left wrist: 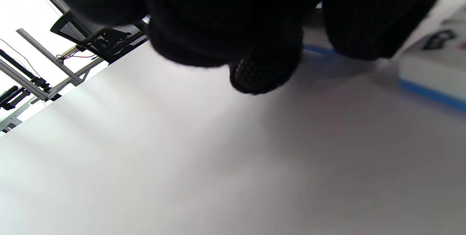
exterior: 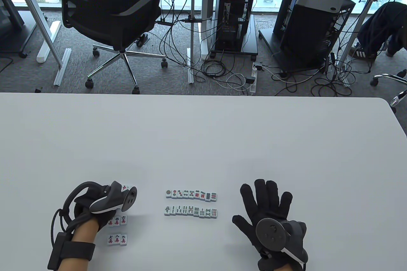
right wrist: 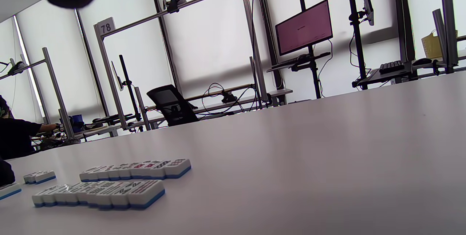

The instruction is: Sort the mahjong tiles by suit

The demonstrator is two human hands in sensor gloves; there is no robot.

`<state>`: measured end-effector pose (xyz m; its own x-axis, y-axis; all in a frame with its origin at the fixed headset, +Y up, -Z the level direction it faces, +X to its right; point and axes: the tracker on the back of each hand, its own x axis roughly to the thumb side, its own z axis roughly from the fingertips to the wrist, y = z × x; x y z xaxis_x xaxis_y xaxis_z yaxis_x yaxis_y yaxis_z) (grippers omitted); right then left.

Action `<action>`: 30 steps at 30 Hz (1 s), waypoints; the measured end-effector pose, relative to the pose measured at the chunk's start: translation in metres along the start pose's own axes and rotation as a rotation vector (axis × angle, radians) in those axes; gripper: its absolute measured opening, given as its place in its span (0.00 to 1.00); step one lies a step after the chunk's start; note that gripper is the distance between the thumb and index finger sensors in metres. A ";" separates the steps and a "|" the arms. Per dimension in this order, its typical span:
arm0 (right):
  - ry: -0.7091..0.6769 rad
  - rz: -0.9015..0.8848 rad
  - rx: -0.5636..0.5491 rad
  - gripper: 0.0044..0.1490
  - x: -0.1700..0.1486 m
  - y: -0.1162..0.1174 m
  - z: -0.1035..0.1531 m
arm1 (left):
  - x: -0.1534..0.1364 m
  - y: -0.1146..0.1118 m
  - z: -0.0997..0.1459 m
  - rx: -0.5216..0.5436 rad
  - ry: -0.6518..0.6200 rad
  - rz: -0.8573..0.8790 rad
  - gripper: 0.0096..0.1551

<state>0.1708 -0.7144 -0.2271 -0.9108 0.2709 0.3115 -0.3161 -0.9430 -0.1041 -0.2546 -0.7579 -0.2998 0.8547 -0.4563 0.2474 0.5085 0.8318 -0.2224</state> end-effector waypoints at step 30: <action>-0.020 -0.043 -0.003 0.52 0.001 -0.003 0.002 | 0.130 0.061 0.048 0.194 -0.297 -0.028 0.39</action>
<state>0.1713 -0.7120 -0.2248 -0.8909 0.3072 0.3347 -0.3556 -0.9300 -0.0930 -0.1170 -0.7513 -0.2362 0.7584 -0.3917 0.5209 0.4777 0.8778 -0.0353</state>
